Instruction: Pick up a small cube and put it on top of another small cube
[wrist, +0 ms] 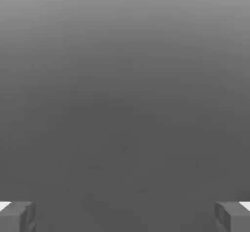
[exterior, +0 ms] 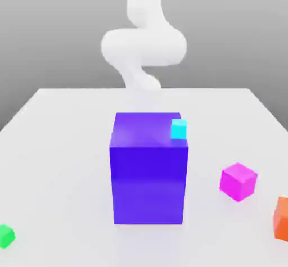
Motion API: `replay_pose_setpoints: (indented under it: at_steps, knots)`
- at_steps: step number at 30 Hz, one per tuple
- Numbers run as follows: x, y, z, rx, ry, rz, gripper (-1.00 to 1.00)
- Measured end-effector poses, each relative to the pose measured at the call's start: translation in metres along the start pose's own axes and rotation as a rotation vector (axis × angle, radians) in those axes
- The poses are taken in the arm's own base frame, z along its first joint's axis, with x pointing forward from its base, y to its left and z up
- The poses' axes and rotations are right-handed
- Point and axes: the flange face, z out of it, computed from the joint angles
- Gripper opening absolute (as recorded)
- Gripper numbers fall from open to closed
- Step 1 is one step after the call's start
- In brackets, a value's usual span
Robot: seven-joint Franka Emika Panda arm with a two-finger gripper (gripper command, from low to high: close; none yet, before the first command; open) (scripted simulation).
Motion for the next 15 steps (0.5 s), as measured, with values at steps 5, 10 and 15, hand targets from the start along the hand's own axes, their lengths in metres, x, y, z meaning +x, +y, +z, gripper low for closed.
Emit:
replay_pose_setpoints:
  at_steps: [5, 10, 15]
  knots:
    - [-0.085, -0.015, 0.114, -0.06, -0.201, -0.101, 0.0]
    - [-0.192, -0.007, 0.196, -0.14, -0.367, -0.216, 0.0]
    - [-0.305, 0.03, 0.248, -0.239, -0.503, -0.349, 0.0]
